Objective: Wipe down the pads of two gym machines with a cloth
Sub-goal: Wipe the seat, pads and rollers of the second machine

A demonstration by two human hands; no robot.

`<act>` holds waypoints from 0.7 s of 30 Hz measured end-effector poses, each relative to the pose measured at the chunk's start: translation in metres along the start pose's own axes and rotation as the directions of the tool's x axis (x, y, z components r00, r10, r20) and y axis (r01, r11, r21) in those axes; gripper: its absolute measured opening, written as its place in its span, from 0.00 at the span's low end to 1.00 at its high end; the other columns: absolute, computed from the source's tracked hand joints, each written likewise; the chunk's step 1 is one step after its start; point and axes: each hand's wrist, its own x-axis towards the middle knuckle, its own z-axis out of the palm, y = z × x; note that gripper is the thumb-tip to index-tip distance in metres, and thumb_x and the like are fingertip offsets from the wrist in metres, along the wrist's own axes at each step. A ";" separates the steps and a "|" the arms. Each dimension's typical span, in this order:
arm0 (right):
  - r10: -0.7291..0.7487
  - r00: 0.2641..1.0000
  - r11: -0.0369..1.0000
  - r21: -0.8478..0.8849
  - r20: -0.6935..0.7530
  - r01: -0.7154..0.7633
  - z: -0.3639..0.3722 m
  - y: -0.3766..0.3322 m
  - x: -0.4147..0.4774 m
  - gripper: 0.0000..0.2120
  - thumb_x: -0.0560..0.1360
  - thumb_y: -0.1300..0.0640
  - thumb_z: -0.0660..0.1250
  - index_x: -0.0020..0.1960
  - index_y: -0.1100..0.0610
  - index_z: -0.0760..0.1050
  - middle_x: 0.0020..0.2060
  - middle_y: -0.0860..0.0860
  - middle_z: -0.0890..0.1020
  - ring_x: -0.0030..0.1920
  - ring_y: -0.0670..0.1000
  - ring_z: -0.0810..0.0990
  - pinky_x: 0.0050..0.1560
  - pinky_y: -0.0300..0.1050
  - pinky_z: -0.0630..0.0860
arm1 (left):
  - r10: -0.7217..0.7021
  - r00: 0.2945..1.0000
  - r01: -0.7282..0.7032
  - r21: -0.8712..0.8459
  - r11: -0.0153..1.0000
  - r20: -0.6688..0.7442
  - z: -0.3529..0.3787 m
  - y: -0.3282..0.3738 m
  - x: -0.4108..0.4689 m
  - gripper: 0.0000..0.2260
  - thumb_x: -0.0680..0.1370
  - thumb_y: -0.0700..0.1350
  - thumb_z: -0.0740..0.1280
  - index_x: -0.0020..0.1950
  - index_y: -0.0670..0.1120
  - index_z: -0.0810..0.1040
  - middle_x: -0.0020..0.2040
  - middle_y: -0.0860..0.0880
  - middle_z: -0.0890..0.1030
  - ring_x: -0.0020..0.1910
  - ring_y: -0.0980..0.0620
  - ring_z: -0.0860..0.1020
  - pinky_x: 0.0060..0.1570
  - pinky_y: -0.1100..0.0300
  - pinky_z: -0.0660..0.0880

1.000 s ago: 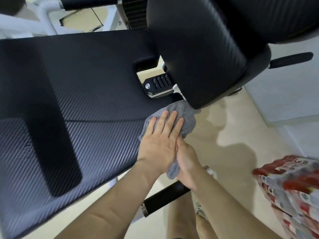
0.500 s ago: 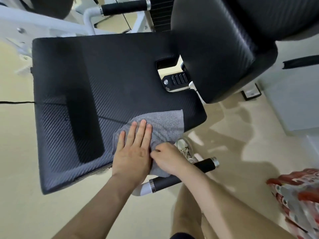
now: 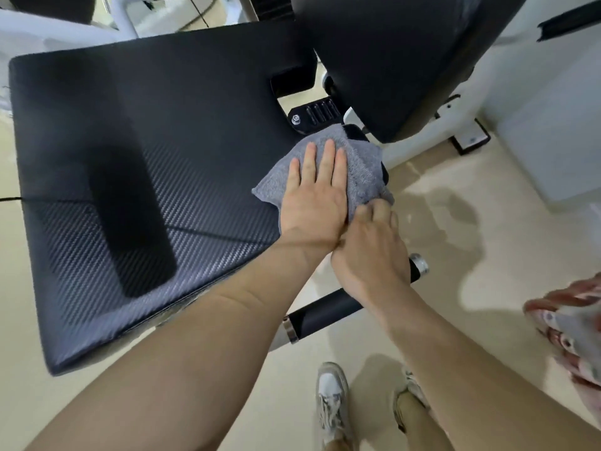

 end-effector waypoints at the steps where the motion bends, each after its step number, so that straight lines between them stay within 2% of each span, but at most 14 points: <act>1: -0.003 0.999 1.000 0.008 -0.035 0.003 0.001 0.000 0.000 0.18 0.72 0.58 0.61 0.61 0.60 0.65 0.64 0.56 0.66 0.62 0.57 0.69 0.51 0.47 0.71 | 0.012 1.000 -0.012 0.001 1.000 -0.018 0.002 -0.001 0.000 0.30 0.82 0.50 0.51 0.78 0.42 0.40 0.79 0.44 0.43 0.77 0.40 0.43 0.75 0.44 0.44; 4: -0.021 0.997 0.998 0.058 -0.070 0.025 0.004 0.001 -0.001 0.22 0.71 0.58 0.61 0.64 0.58 0.61 0.63 0.56 0.66 0.55 0.60 0.75 0.43 0.47 0.66 | 0.060 0.996 -0.060 0.008 0.998 -0.066 0.008 -0.008 -0.003 0.33 0.80 0.51 0.57 0.78 0.42 0.41 0.79 0.44 0.44 0.78 0.43 0.44 0.75 0.46 0.45; 6: -0.016 0.998 0.997 0.080 -0.061 0.021 0.004 0.002 0.000 0.22 0.71 0.59 0.60 0.64 0.55 0.60 0.62 0.56 0.68 0.53 0.62 0.76 0.43 0.48 0.65 | 0.098 0.991 -0.097 0.013 0.995 -0.095 0.012 -0.017 -0.010 0.36 0.78 0.52 0.60 0.78 0.44 0.42 0.79 0.45 0.45 0.78 0.45 0.46 0.75 0.48 0.46; 10: -0.067 0.993 0.986 0.143 -0.098 0.080 0.004 0.004 -0.004 0.21 0.70 0.57 0.61 0.62 0.54 0.62 0.58 0.57 0.73 0.52 0.63 0.77 0.47 0.52 0.71 | 0.178 0.977 -0.171 0.067 0.983 -0.120 0.012 -0.041 -0.036 0.39 0.76 0.48 0.64 0.78 0.48 0.41 0.80 0.48 0.46 0.78 0.48 0.47 0.75 0.50 0.47; 13: -0.089 0.995 0.989 0.110 -0.048 0.094 0.001 0.005 -0.004 0.18 0.71 0.56 0.62 0.58 0.53 0.60 0.48 0.53 0.76 0.47 0.59 0.75 0.45 0.49 0.69 | 0.175 0.980 -0.170 0.064 0.983 -0.092 0.009 -0.060 -0.056 0.41 0.75 0.46 0.65 0.78 0.51 0.40 0.79 0.50 0.44 0.78 0.49 0.46 0.75 0.51 0.47; 16: -0.154 0.988 0.988 0.024 0.003 0.154 0.000 0.006 -0.007 0.16 0.71 0.55 0.62 0.54 0.50 0.57 0.38 0.50 0.75 0.39 0.57 0.72 0.42 0.50 0.66 | 0.168 0.982 -0.161 0.082 0.984 -0.090 0.005 -0.078 -0.077 0.41 0.74 0.51 0.65 0.78 0.54 0.41 0.80 0.51 0.46 0.78 0.50 0.48 0.75 0.52 0.49; 17: -0.168 0.986 0.986 0.011 0.022 0.168 0.001 0.006 -0.007 0.16 0.71 0.55 0.62 0.53 0.49 0.56 0.37 0.49 0.74 0.39 0.57 0.72 0.41 0.50 0.65 | 0.164 0.982 -0.156 0.090 0.984 -0.090 0.004 -0.085 -0.085 0.41 0.74 0.54 0.66 0.78 0.55 0.42 0.80 0.51 0.46 0.78 0.50 0.49 0.75 0.52 0.49; 19: -0.184 0.982 0.983 0.001 0.034 0.184 0.004 0.007 -0.008 0.18 0.70 0.52 0.64 0.52 0.47 0.56 0.44 0.50 0.71 0.41 0.58 0.73 0.42 0.49 0.66 | 0.165 0.982 -0.157 0.093 0.983 -0.092 0.001 -0.097 -0.097 0.42 0.72 0.59 0.66 0.78 0.56 0.42 0.79 0.52 0.47 0.78 0.51 0.49 0.75 0.53 0.49; 21: -0.294 0.955 0.956 -0.034 -0.051 0.292 0.005 0.002 -0.007 0.24 0.67 0.48 0.69 0.56 0.46 0.58 0.51 0.51 0.66 0.50 0.57 0.72 0.47 0.52 0.70 | 0.158 0.982 -0.147 0.106 0.983 -0.104 0.001 -0.108 -0.108 0.43 0.72 0.62 0.65 0.77 0.58 0.41 0.79 0.54 0.46 0.78 0.53 0.48 0.75 0.55 0.48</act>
